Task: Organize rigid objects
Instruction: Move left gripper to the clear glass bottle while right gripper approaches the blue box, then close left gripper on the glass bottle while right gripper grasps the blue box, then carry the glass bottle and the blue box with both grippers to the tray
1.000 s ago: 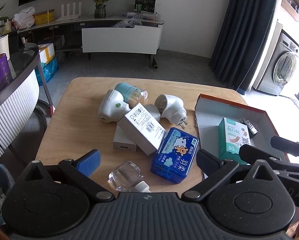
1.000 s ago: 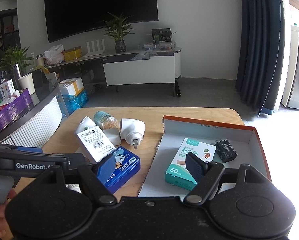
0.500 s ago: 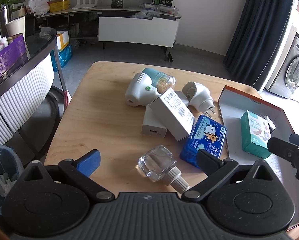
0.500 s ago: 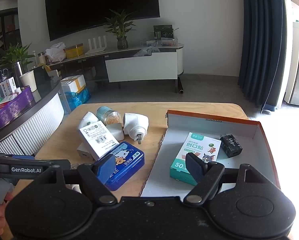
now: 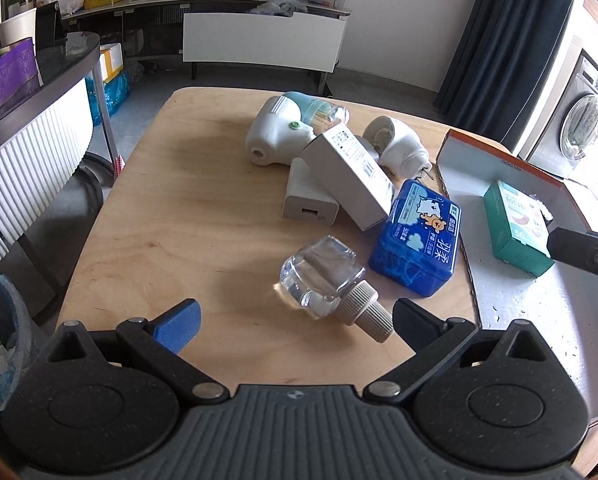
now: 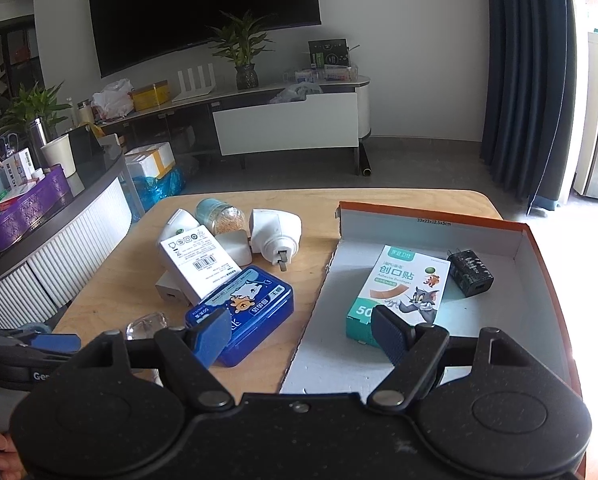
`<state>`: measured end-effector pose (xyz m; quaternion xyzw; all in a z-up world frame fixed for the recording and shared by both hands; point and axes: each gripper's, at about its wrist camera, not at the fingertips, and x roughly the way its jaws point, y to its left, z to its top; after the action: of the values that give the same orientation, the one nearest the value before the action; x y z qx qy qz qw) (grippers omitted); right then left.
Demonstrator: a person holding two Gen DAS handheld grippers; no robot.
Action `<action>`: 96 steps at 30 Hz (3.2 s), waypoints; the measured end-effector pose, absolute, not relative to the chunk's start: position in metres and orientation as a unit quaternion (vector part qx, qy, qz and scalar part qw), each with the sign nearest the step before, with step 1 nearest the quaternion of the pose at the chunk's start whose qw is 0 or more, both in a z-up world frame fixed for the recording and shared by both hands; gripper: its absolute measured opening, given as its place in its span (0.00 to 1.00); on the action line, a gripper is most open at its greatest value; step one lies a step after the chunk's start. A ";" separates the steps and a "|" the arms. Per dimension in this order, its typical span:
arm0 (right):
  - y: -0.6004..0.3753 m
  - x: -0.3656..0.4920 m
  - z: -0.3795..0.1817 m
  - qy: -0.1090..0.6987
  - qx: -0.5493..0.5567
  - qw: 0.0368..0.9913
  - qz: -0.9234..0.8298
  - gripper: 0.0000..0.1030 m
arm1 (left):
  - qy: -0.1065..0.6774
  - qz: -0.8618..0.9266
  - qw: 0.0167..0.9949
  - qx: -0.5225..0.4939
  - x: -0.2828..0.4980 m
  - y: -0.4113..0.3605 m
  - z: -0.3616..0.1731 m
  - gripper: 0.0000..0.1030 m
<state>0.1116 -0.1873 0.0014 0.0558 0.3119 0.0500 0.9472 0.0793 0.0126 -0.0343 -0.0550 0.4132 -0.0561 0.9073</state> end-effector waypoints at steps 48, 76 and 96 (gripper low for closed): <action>-0.127 0.181 -0.032 0.393 0.098 0.911 0.083 0.89 | 0.328 -0.032 0.943 -0.039 0.091 0.023 -0.029 0.49; -0.153 0.145 -0.002 0.343 0.072 0.934 0.063 0.72 | 0.285 -0.069 0.955 -0.051 0.069 0.011 0.002 0.49; -0.189 0.092 0.035 0.292 0.081 0.952 0.041 0.72 | 0.264 -0.114 0.958 -0.026 0.050 -0.027 0.027 0.49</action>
<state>0.0916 -0.1888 0.0353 0.0815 0.2919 0.0408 0.9521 0.0497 -0.0274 0.0269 -0.0260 0.2635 -0.1136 0.9576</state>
